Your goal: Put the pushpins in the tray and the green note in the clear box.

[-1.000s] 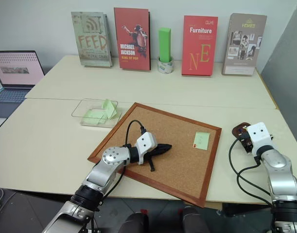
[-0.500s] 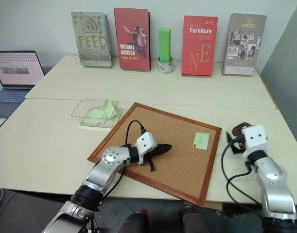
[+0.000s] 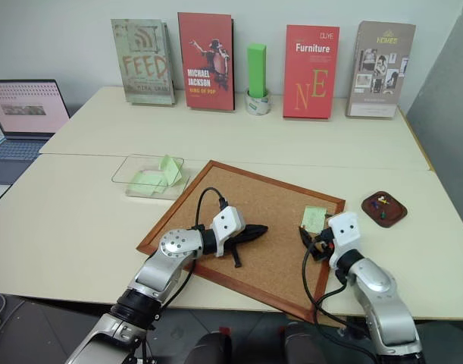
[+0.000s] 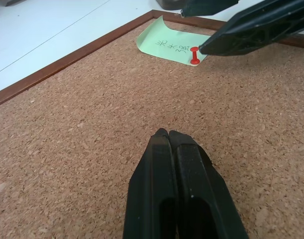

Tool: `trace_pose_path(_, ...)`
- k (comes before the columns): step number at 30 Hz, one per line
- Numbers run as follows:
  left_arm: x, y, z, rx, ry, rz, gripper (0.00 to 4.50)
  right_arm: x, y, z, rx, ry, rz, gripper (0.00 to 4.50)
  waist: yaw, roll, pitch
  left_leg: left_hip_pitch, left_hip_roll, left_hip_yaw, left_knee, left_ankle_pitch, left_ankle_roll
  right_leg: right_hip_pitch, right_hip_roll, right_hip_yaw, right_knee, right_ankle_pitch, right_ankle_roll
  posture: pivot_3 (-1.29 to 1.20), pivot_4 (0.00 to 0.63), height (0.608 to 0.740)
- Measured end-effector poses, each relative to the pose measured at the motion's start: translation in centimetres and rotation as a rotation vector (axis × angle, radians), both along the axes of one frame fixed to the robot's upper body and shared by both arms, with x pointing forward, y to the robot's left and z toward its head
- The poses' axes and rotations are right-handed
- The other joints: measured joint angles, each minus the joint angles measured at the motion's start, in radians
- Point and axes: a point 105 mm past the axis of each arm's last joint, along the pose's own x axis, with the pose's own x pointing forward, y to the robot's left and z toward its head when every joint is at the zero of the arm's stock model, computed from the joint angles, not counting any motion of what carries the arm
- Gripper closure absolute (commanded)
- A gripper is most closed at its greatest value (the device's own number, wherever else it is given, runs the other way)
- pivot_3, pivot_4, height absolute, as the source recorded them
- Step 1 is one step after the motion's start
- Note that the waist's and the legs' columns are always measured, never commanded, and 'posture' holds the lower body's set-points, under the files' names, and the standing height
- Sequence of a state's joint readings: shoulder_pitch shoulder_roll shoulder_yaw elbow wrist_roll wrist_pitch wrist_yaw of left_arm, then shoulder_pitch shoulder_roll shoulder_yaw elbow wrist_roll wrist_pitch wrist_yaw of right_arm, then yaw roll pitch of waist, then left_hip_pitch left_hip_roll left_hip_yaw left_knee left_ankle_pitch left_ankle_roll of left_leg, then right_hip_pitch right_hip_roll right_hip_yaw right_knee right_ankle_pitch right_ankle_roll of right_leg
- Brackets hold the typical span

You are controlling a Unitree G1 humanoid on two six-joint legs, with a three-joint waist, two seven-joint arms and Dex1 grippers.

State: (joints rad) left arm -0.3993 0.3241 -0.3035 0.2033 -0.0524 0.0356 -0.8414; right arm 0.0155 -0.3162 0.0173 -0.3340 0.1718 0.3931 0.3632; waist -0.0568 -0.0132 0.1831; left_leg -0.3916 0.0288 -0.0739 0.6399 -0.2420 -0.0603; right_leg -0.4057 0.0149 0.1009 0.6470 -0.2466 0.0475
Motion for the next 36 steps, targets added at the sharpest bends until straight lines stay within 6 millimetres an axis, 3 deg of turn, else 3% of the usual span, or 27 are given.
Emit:
trace_pose_path(4,0.0,0.0,0.0,0.000,0.000,0.000,4.50,0.5,-0.1,-0.6,0.004,0.020,-0.020,0.81,0.000,0.000,0.000,0.000,0.000,0.000,0.000,0.000,0.000,0.000,0.000,0.000,0.000,0.000,0.000,0.00,0.150,0.740)
trace_pose_path(21,0.0,0.0,0.0,0.000,-0.002,0.001,4.50,0.4,1.2,-0.8,-0.004,0.025,0.036,4.45,0.000,0.000,0.000,0.000,0.000,0.000,0.000,0.000,0.000,0.000,0.000,0.000,0.000,0.000,0.000,0.00,0.150,0.740)
trace_pose_path(29,-0.1,-0.1,0.1,0.000,-0.003,-0.003,4.50,-0.1,1.3,-0.4,-0.037,0.007,0.058,4.45,0.000,0.000,0.000,-0.001,0.000,0.000,0.000,0.000,0.000,0.000,0.000,0.000,0.000,0.000,0.000,0.00,0.150,0.740)
trace_pose_path(36,-0.1,0.1,0.1,0.006,-0.003,-0.003,4.50,-0.8,2.1,2.4,-0.090,-0.088,0.132,4.45,0.000,-0.001,0.000,-0.001,0.000,0.000,0.000,0.000,0.000,-0.001,0.000,0.000,0.000,0.000,0.000,0.00,0.150,0.740)
